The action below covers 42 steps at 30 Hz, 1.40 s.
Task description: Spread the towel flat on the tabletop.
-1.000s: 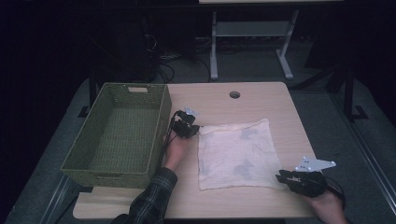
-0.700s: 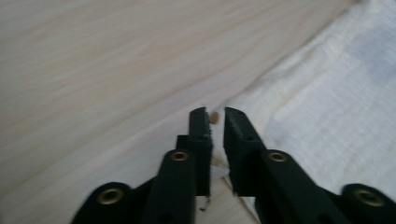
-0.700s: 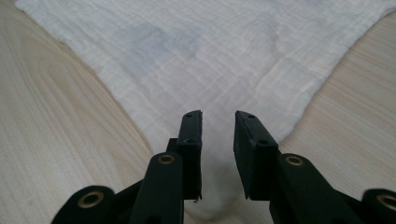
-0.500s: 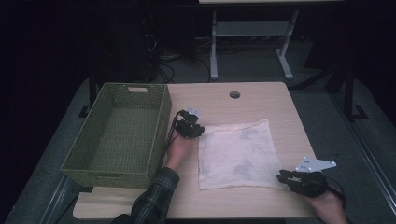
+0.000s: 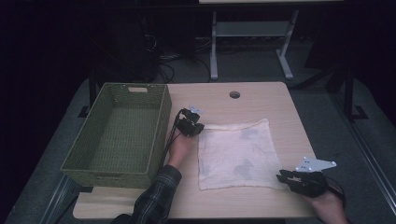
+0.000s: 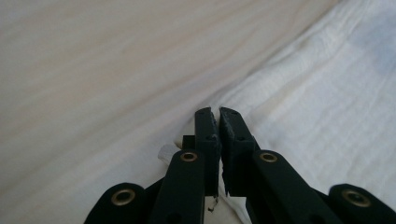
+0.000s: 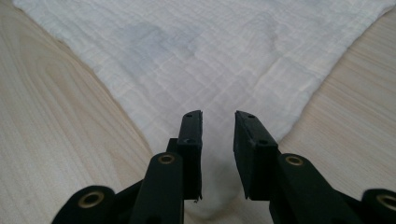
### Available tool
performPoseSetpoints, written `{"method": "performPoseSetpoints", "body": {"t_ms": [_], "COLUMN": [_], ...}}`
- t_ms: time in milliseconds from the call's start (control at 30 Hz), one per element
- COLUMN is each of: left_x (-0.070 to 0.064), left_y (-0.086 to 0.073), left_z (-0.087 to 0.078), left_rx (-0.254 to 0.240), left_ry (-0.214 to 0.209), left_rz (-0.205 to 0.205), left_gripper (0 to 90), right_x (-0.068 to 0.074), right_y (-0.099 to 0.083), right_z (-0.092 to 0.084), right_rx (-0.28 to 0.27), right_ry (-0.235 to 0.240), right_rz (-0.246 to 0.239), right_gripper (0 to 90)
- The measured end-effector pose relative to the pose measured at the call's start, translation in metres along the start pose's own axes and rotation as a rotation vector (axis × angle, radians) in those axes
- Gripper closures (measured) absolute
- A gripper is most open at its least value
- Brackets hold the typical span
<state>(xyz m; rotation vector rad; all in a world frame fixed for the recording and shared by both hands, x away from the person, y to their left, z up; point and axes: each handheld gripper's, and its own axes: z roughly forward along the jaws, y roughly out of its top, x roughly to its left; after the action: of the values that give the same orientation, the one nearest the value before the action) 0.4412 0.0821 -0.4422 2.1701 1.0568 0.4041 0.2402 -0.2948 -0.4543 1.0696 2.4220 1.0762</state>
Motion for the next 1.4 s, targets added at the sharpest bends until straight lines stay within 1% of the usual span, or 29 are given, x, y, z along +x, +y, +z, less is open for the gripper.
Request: {"method": "performPoseSetpoints", "body": {"t_ms": [67,100,133,200,233,267,300,367,433,467,500,533,567,667,700,733,800,833,867,967,1033,1100,1133,1200,1233,1267,1300,1333,1400], "left_x": [0.003,0.004,0.007,0.012,0.017,0.017,0.022,0.023,0.023,0.021,0.018,0.018,0.017,0.015,0.015,0.015,0.014,0.015,0.015,0.016,0.018,0.019,0.02,0.021,0.023,0.023,0.025,0.025,0.027], "left_y": [0.009,0.013,0.017,0.024,0.028,0.028,0.028,0.027,0.026,0.025,0.025,0.025,0.026,0.027,0.027,0.027,0.027,0.027,0.027,0.026,0.026,0.025,0.025,0.024,0.024,0.024,0.023,0.023,0.022], "left_z": [-0.001,0.0,0.002,0.007,0.015,0.015,0.021,0.023,0.023,0.021,0.017,0.017,0.015,0.01,0.009,0.009,0.009,0.009,0.009,0.01,0.01,0.011,0.011,0.011,0.01,0.01,0.01,0.01,0.011], "left_rx": [-0.007,-0.014,-0.01,-0.008,0.01,0.01,0.027,0.027,0.028,0.023,0.018,0.018,0.014,0.008,0.003,0.003,0.0,-0.003,-0.005,-0.005,0.002,-0.001,-0.005,-0.007,-0.011,-0.011,-0.012,-0.012,-0.015], "left_ry": [0.011,0.018,0.023,0.033,0.048,0.048,0.071,0.075,0.07,0.072,0.063,0.063,0.058,0.044,0.038,0.038,0.035,0.034,0.03,0.019,0.011,0.005,-0.003,-0.007,-0.01,-0.01,-0.01,-0.01,-0.011], "left_rz": [0.004,-0.003,-0.001,-0.016,-0.028,-0.028,-0.047,-0.056,-0.057,-0.049,-0.033,-0.033,-0.032,-0.028,-0.031,-0.031,-0.026,-0.026,-0.028,-0.032,-0.023,-0.023,-0.031,-0.03,-0.03,-0.03,-0.032,-0.032,-0.041], "left_gripper": [86.2,86.2,86.2,86.2,86.0,85.8,85.2,83.7,79.7,77.5,72.0,69.8,69.8,63.2,59.8,58.4,57.6,55.6,55.6,52.2,50.2,49.5,49.5,49.6,49.8,50.0,50.1,50.1,50.3], "right_x": [0.0,0.0,0.0,0.0,-0.001,-0.001,-0.002,-0.002,-0.003,-0.004,-0.004,-0.004,-0.005,-0.008,-0.01,-0.01,-0.014,-0.018,-0.018,-0.024,-0.029,-0.035,-0.038,-0.046,-0.054,-0.054,-0.061,-0.061,-0.069], "right_y": [0.0,0.0,0.0,0.0,0.0,0.0,-0.001,-0.001,-0.001,0.0,0.001,0.001,0.001,0.006,0.01,0.01,0.016,0.024,0.024,0.035,0.042,0.05,0.054,0.062,0.07,0.07,0.078,0.078,0.085], "right_z": [0.0,0.0,0.0,0.0,0.0,-0.001,-0.001,-0.001,-0.002,-0.002,-0.001,-0.001,-0.001,0.0,0.001,0.001,0.003,0.007,0.007,0.012,0.017,0.021,0.023,0.028,0.033,0.033,0.039,0.039,0.045], "right_rx": [0.001,0.002,0.002,0.001,-0.003,-0.002,-0.002,-0.006,-0.007,-0.008,-0.008,-0.008,-0.006,-0.012,-0.017,-0.017,-0.016,-0.015,-0.015,-0.028,-0.039,-0.042,-0.05,-0.06,-0.063,-0.063,-0.067,-0.067,-0.08], "right_ry": [0.001,0.001,0.001,-0.001,0.0,-0.001,-0.002,-0.003,-0.002,-0.003,-0.004,-0.004,-0.004,-0.002,0.007,0.007,0.012,0.02,0.02,0.016,0.014,0.002,0.001,-0.003,-0.011,-0.011,-0.017,-0.017,-0.023], "right_rz": [-0.002,-0.006,-0.006,-0.008,-0.003,-0.006,-0.006,-0.006,-0.003,-0.004,0.001,0.001,-0.004,0.005,0.013,0.013,0.02,0.033,0.033,0.029,0.025,0.02,0.027,0.028,0.027,0.027,0.031,0.031,0.037], "right_gripper": [72.2,72.7,72.7,72.7,72.7,72.7,72.7,72.6,72.6,72.6,72.3,72.3,71.6,69.5,67.5,67.5,65.5,64.4,64.4,63.1,63.1,63.1,63.1,63.1,63.3,63.3,63.3,63.3,63.3]}}
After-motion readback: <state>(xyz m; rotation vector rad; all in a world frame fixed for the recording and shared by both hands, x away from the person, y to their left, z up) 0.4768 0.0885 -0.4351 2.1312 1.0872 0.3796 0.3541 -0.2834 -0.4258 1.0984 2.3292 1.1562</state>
